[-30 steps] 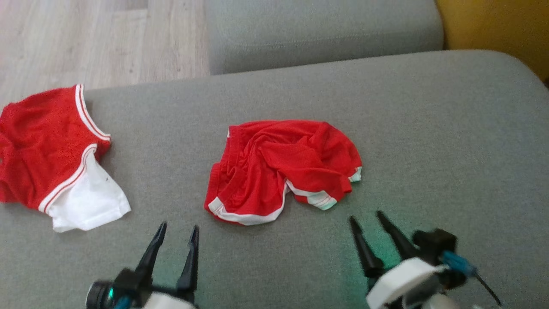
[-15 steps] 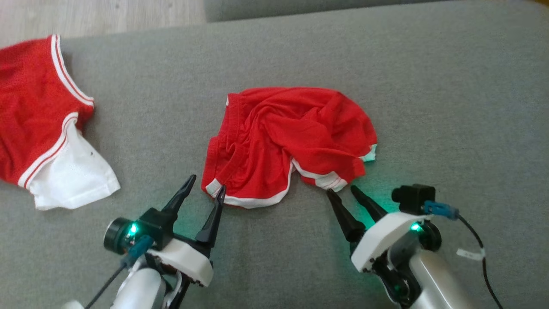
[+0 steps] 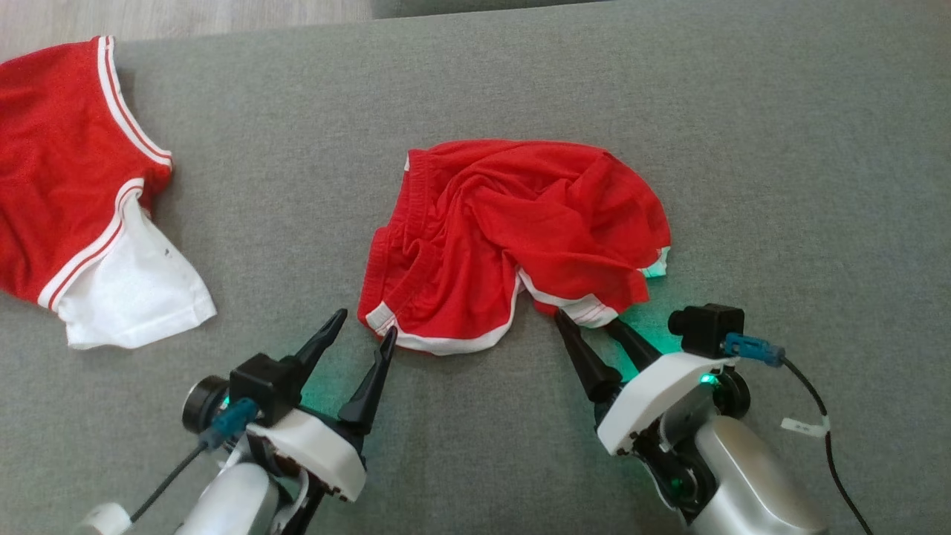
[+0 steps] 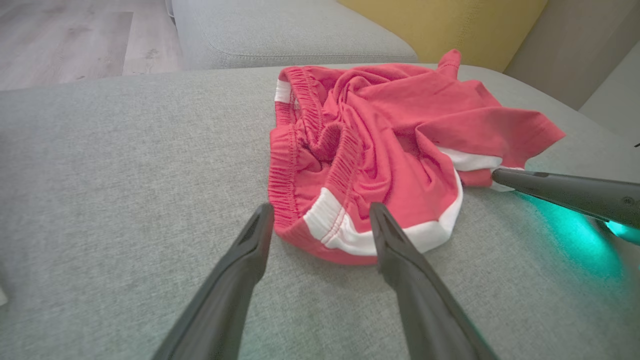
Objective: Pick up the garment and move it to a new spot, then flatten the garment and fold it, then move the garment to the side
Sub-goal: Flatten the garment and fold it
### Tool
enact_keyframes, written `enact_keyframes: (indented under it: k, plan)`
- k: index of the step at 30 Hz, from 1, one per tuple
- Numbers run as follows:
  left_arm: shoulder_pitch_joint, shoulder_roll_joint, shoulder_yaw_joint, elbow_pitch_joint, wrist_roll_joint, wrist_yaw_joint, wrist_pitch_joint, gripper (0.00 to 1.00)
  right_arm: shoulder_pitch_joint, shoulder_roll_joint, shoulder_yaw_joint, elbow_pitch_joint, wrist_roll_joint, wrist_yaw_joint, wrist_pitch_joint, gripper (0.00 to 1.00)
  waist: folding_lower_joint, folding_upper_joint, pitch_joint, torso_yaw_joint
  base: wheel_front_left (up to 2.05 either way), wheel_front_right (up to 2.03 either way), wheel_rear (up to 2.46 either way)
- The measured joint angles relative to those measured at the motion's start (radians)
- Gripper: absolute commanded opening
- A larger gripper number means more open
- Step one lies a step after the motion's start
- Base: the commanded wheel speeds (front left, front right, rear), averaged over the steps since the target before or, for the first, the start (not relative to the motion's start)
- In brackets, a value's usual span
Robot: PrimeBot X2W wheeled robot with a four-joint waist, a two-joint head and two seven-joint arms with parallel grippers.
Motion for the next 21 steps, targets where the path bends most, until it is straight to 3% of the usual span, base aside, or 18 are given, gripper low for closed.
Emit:
enact_keyframes:
  k: [21]
  plan:
    - [-0.068, 0.100, -0.091, -0.016, -0.082, 0.000, 0.051, 1.00, -0.050, -0.001, 0.049, 0.022, 0.023, 0.000, -0.023, 1.00, 0.0000, 0.0000, 0.027, -0.032, 0.00, 0.00, 0.00]
